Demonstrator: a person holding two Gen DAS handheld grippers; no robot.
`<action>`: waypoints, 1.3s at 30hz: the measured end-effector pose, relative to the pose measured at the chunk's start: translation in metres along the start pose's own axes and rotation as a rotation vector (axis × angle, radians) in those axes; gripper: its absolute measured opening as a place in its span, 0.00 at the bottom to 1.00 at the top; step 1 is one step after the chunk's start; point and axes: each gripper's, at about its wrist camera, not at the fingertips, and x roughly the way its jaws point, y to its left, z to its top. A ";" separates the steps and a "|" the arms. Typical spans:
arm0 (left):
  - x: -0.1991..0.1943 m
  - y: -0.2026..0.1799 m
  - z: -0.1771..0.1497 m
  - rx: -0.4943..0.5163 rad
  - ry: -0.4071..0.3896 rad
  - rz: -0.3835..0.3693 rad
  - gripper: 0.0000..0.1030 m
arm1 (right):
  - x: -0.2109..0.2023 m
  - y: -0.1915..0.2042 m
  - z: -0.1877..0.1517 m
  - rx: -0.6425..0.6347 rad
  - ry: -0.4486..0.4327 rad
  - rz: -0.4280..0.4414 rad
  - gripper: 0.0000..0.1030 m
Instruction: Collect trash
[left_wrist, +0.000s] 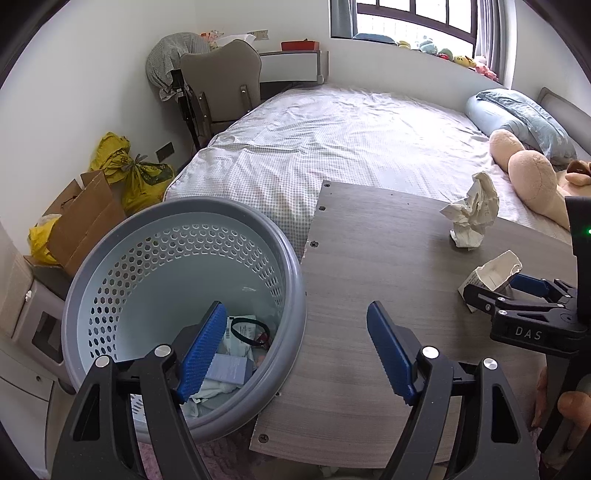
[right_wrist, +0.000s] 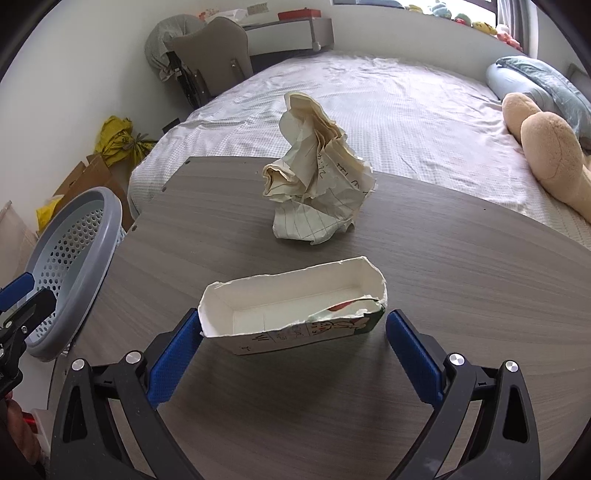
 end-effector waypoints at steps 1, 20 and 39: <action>0.001 -0.001 0.002 0.000 0.001 0.000 0.73 | 0.000 0.000 0.000 -0.001 -0.005 -0.001 0.94; 0.027 -0.089 0.036 0.122 0.005 -0.113 0.73 | -0.053 -0.079 -0.007 0.190 -0.128 -0.005 0.82; 0.091 -0.200 0.062 0.219 0.070 -0.226 0.73 | -0.065 -0.155 -0.012 0.346 -0.186 0.017 0.82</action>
